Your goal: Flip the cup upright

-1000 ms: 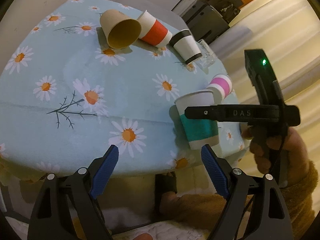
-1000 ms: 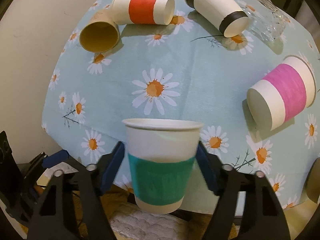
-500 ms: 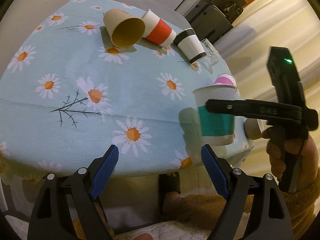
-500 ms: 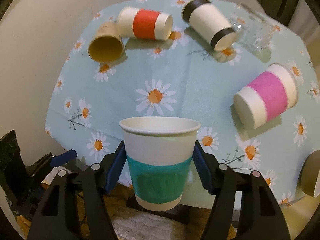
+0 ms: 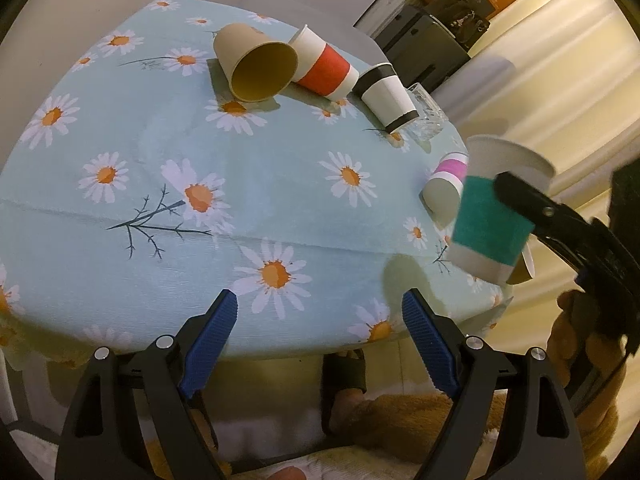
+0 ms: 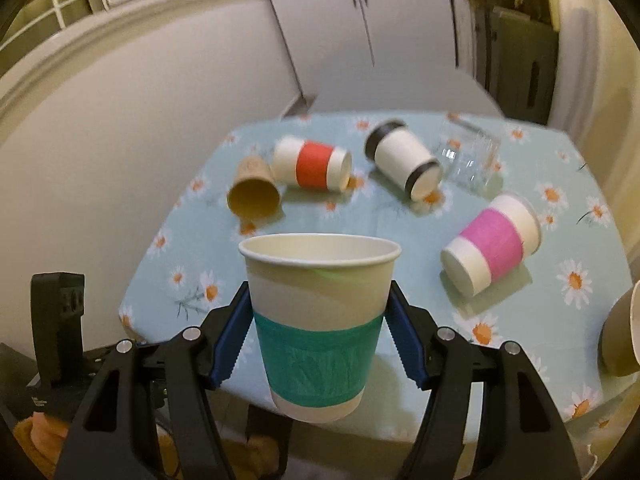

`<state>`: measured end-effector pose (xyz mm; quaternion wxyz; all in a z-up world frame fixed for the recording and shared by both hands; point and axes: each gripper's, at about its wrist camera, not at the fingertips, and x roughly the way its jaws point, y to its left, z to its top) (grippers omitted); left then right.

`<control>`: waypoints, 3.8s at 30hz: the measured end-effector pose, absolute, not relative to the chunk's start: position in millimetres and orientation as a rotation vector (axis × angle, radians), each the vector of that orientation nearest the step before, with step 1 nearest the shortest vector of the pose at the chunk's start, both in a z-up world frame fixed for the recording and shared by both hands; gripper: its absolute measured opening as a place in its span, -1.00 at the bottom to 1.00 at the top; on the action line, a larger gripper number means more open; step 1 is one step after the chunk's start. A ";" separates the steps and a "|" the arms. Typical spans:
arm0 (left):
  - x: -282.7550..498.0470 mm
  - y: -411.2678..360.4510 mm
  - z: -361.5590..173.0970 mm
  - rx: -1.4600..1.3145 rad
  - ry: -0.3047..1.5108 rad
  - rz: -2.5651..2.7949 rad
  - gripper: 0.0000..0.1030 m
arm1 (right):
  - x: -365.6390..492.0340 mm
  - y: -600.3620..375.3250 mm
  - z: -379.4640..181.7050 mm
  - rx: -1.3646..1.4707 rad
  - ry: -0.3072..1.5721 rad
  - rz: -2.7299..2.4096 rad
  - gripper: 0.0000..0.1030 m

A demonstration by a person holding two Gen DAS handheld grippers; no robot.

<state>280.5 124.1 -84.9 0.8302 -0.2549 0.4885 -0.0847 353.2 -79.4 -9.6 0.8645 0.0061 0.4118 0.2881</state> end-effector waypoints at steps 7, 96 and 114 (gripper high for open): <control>281.5 128.0 -86.2 -0.547 1.036 -0.162 0.60 | 334.7 -87.1 -2.4 0.046 0.660 0.566 0.27; 272.9 148.3 -74.4 -0.488 0.956 -0.059 0.60 | 276.1 -85.2 -99.5 -0.132 0.284 0.289 0.86; 236.2 111.8 -53.8 -0.241 0.826 0.008 0.86 | 210.8 -126.9 -33.0 -0.134 0.278 0.338 0.90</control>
